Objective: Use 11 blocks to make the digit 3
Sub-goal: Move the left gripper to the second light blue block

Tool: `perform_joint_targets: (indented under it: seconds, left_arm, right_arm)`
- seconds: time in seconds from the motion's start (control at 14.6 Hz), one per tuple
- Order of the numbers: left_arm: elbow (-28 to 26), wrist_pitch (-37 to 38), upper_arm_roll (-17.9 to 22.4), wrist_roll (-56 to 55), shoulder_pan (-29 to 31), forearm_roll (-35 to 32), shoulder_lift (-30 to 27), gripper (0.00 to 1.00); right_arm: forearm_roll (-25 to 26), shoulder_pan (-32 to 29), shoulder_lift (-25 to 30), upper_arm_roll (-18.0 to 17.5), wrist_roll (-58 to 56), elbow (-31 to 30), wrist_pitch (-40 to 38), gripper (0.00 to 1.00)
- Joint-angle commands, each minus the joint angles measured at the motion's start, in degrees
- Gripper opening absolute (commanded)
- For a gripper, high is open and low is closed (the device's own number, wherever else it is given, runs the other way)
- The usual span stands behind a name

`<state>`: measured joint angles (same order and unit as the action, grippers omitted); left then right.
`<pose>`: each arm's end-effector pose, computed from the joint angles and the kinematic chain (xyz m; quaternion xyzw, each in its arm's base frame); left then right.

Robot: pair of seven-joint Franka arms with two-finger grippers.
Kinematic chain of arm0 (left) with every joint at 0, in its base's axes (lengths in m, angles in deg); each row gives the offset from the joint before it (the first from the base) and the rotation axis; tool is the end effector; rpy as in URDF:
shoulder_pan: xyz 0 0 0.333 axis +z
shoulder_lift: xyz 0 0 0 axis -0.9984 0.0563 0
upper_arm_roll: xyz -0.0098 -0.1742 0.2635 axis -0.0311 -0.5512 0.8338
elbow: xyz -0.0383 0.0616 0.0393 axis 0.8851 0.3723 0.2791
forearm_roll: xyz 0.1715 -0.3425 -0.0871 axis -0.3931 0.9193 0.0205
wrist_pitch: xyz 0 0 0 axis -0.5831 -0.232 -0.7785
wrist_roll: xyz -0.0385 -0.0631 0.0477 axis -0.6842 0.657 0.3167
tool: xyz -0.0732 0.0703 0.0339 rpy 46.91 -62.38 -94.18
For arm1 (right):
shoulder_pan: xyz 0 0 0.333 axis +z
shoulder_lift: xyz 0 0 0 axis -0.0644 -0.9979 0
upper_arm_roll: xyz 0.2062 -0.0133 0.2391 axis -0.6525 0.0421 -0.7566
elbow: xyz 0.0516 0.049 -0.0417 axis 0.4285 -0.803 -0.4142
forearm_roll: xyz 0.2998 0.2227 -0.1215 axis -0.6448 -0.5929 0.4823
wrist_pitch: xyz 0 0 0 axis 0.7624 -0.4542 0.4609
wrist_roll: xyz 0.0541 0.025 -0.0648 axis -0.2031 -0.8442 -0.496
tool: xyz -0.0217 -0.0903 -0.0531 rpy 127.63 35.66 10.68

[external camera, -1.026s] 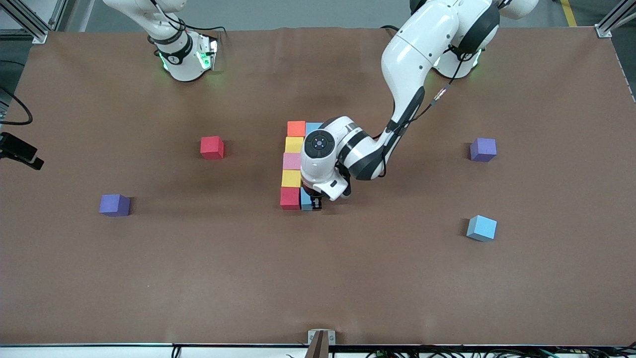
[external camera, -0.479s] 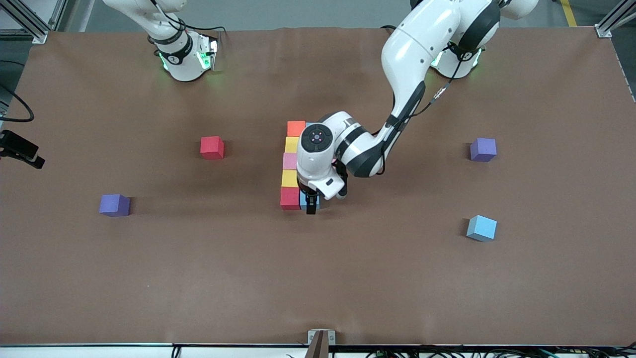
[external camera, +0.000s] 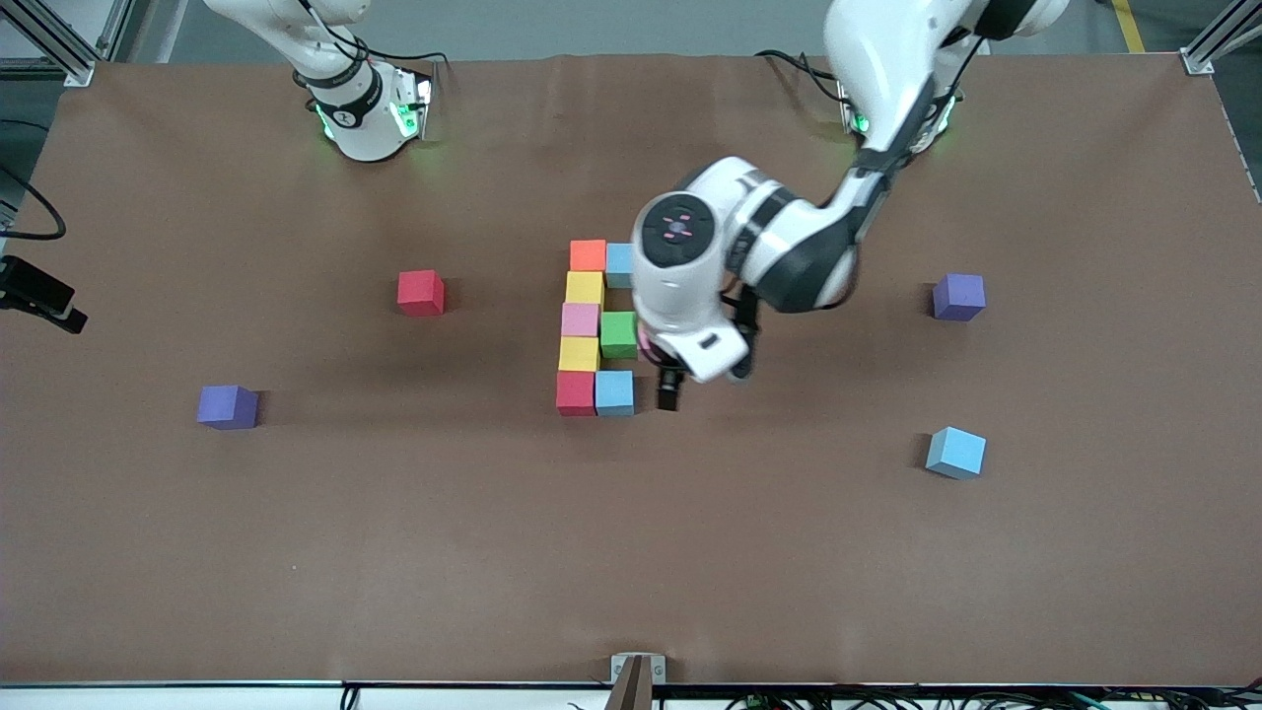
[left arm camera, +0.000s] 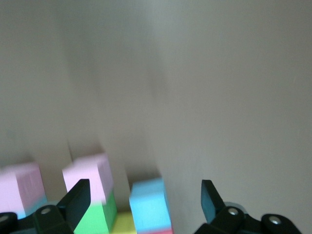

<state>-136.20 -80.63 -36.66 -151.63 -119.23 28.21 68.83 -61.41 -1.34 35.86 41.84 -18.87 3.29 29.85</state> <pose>0.5817 -0.4333 0.3825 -0.7796 -0.6259 -0.0217 0.0114 0.5889 -0.0745 0.6281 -0.9974 0.0393 -0.0605 0.0051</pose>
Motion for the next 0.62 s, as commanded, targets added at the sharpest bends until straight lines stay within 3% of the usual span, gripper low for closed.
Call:
perform_joint_targets:
  seconds: [0.0, 0.27, 0.55]
  left_arm:
    - [-16.0, -2.7, -0.6, 11.3, 7.1, -1.5, -10.5, 1.0]
    - [-32.2, -11.6, -0.9, 30.5, 17.5, -1.7, -19.9, 1.0]
    - [-38.2, -15.9, -0.9, 41.5, 25.0, -1.7, -21.6, 1.0]
  right_arm:
    - [0.4, -0.3, 1.2, -0.5, -0.7, -0.8, 0.2, 1.0]
    - [0.5, 0.9, 1.2, -0.5, -0.8, -0.8, 0.0, 1.0]
    - [1.1, 3.5, 1.2, -0.5, -0.7, -0.8, 0.3, 1.0]
